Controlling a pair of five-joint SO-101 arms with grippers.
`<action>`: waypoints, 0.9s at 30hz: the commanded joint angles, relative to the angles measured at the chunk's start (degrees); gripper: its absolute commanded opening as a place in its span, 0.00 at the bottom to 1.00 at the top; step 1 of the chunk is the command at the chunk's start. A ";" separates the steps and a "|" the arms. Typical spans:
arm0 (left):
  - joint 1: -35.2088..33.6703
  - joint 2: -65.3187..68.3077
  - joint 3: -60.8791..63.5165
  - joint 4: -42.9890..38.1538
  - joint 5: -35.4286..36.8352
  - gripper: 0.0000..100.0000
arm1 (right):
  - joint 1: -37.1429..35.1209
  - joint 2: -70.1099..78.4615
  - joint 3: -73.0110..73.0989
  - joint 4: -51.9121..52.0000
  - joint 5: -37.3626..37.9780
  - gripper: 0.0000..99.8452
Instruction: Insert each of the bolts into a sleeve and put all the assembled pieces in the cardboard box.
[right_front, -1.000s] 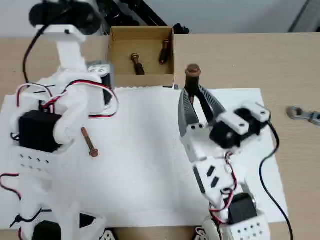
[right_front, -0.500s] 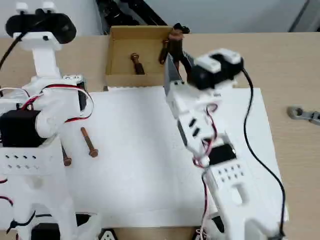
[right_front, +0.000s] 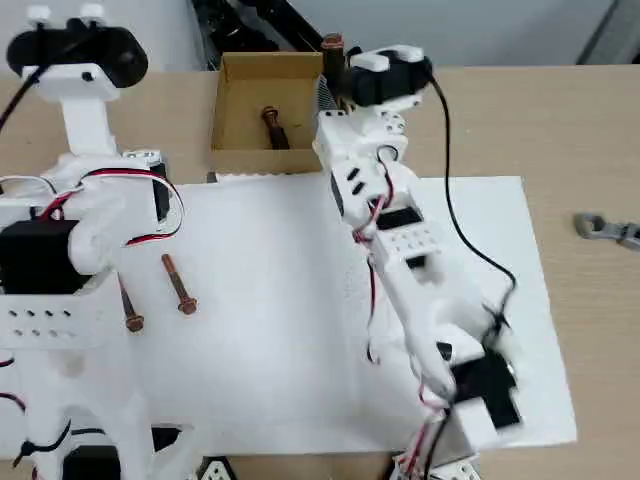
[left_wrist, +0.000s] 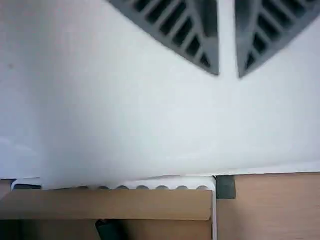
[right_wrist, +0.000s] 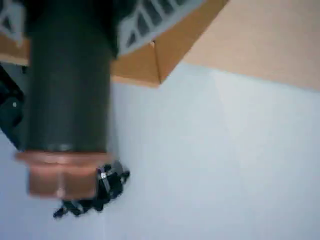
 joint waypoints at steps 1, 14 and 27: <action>-0.62 -0.70 -0.13 0.18 -0.35 0.01 | 0.57 7.69 -10.55 -1.63 0.18 0.00; -0.62 -0.79 8.66 -0.35 -0.35 0.01 | 0.31 32.75 -32.88 -0.92 0.53 0.00; -0.62 -0.70 9.19 0.44 0.00 0.01 | 0.13 33.45 -32.79 5.14 0.35 0.18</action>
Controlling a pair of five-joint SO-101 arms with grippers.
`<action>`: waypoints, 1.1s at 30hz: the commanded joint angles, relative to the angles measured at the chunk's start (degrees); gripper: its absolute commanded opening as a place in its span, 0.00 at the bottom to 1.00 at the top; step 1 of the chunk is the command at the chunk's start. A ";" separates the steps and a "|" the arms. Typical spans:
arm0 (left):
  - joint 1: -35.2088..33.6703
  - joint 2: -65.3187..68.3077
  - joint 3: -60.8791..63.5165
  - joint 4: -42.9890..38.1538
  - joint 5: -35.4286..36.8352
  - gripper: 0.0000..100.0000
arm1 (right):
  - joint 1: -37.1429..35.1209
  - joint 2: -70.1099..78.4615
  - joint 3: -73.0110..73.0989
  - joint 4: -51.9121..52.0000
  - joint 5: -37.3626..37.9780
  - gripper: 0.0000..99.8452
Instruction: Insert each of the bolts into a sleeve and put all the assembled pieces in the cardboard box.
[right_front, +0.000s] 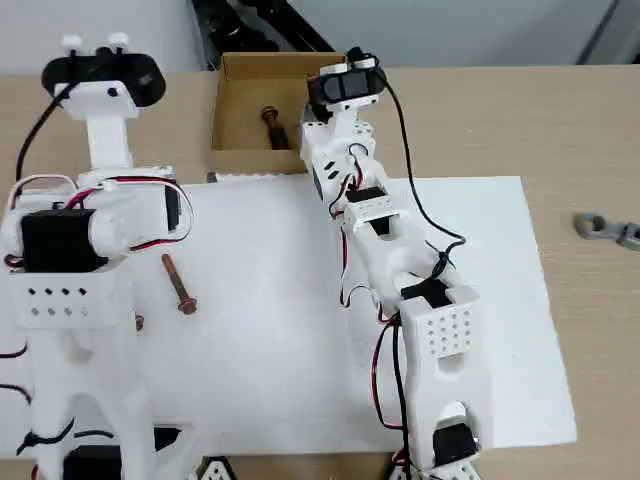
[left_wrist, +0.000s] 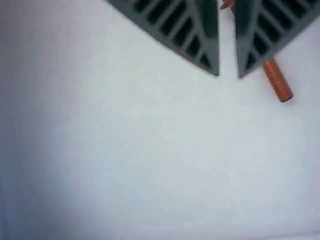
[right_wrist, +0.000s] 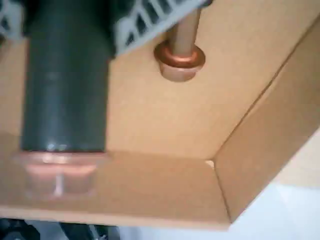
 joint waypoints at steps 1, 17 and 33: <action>-0.44 -0.70 0.22 0.79 -0.18 0.01 | -0.04 -1.19 -4.13 0.13 0.35 0.20; -12.75 -0.18 6.90 2.55 -0.35 0.09 | -0.40 -12.53 3.52 4.88 0.18 0.21; -22.07 3.08 20.44 2.46 -0.35 0.10 | -0.22 -61.14 51.78 8.31 0.26 0.21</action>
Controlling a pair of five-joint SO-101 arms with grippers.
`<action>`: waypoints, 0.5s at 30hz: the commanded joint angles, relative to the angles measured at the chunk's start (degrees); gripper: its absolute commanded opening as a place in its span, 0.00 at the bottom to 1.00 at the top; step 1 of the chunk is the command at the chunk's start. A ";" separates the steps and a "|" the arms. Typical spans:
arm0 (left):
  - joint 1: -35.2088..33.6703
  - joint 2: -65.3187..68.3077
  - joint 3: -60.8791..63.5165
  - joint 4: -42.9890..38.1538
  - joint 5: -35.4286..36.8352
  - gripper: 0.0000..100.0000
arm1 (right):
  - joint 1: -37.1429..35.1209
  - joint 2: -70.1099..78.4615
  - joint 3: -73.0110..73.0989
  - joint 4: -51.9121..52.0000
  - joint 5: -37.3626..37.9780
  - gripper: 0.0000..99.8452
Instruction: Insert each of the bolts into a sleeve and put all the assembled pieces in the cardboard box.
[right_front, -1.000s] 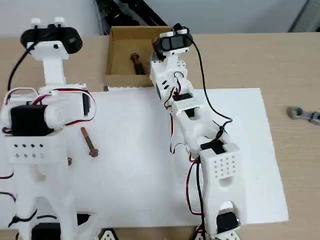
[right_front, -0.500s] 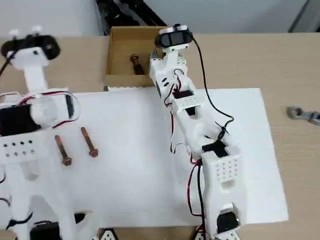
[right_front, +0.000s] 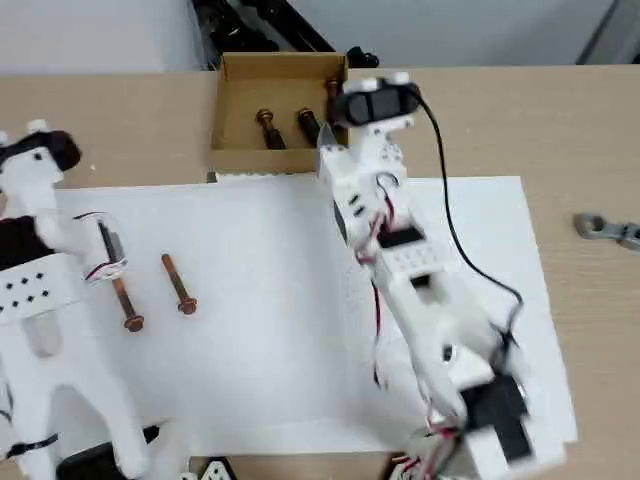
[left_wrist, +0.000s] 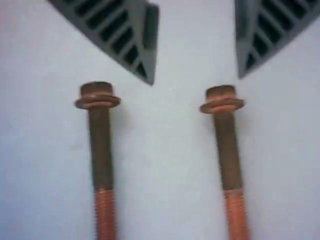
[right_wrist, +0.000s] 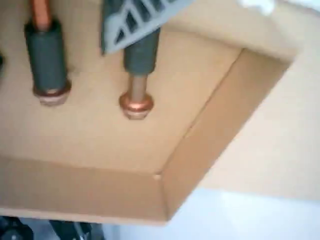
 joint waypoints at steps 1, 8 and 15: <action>-0.62 4.13 2.15 0.18 -0.44 0.10 | 0.04 -13.32 6.42 5.85 0.18 0.21; -0.88 20.66 1.10 -0.62 -1.93 0.10 | 2.24 -28.53 13.27 20.00 0.09 0.21; -2.29 27.43 1.45 -7.21 -1.41 0.10 | 5.05 -40.57 20.13 27.56 0.09 0.21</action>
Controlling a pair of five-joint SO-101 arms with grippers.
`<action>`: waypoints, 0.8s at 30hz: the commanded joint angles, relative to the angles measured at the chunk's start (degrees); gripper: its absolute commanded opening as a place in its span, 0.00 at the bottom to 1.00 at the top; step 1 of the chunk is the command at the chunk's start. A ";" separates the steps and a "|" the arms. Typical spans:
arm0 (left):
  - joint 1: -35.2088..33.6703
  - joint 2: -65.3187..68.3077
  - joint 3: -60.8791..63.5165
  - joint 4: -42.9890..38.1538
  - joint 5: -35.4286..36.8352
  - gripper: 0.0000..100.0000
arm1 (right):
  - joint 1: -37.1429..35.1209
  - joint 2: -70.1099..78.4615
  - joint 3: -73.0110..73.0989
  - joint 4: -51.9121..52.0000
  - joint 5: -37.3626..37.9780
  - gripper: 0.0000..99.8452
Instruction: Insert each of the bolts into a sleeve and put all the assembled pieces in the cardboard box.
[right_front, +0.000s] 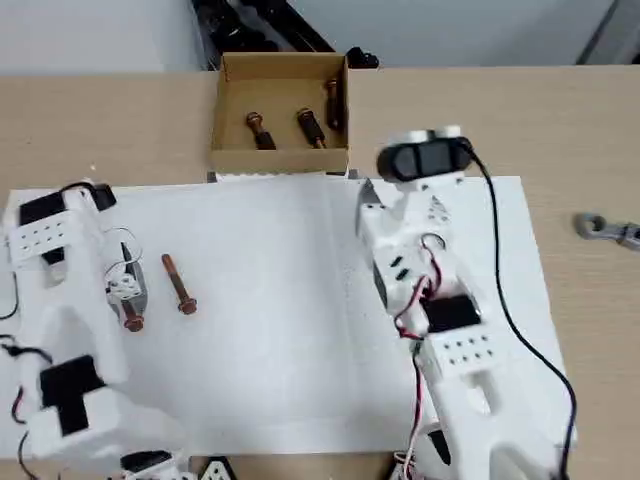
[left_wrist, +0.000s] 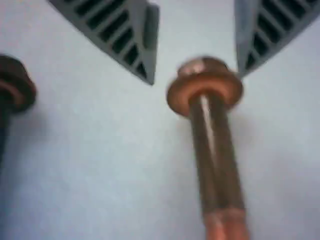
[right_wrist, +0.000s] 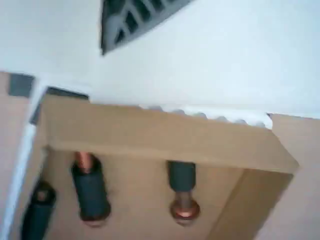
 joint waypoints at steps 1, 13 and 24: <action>-1.58 1.05 -0.84 -3.52 0.79 0.10 | 1.27 -7.08 1.93 2.59 0.09 0.21; -2.11 3.87 17.19 -23.38 0.79 0.09 | 1.19 -19.91 8.97 7.78 0.09 0.21; -2.02 3.60 17.27 -24.00 -1.49 0.01 | 1.19 -21.23 8.97 8.84 0.09 0.21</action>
